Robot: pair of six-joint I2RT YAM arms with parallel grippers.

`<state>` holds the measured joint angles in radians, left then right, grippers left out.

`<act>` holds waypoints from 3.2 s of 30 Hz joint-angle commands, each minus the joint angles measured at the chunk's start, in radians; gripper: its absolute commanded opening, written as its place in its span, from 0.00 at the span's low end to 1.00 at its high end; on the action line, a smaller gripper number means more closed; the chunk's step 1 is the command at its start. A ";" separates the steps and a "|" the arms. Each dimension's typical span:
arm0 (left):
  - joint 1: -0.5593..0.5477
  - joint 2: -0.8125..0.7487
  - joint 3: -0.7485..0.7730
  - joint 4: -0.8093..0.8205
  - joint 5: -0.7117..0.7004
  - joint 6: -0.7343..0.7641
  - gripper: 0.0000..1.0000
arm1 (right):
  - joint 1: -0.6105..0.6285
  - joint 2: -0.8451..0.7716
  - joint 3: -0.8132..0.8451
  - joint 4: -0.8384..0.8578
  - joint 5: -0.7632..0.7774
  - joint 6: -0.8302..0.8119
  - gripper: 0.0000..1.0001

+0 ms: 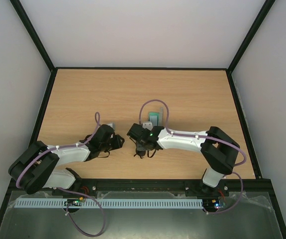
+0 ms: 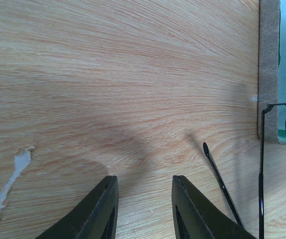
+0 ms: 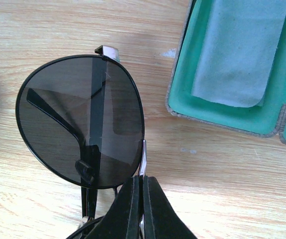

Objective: Organize the sunglasses
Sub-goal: Adjust the sunglasses at the center of the board.

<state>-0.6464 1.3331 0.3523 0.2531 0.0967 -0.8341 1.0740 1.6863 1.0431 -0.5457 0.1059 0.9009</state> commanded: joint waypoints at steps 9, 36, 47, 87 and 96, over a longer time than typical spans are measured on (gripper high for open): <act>0.007 0.026 -0.035 -0.055 0.003 0.004 0.32 | 0.008 0.009 0.014 -0.002 0.000 -0.022 0.01; -0.107 -0.008 -0.110 0.053 0.080 -0.127 0.32 | 0.008 -0.029 -0.238 0.432 -0.189 0.126 0.02; -0.120 -0.034 -0.110 0.016 0.050 -0.132 0.31 | 0.021 -0.088 -0.162 0.261 -0.078 0.092 0.26; 0.031 -0.823 0.042 -0.678 -0.019 -0.073 0.34 | 0.329 0.343 0.403 -0.433 0.315 0.196 0.47; 0.034 -0.821 0.042 -0.680 -0.019 -0.069 0.34 | 0.314 0.341 0.367 -0.393 0.310 0.186 0.42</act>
<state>-0.6201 0.5175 0.3668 -0.4118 0.0704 -0.9222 1.3945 2.0132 1.4231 -0.9497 0.3771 1.0714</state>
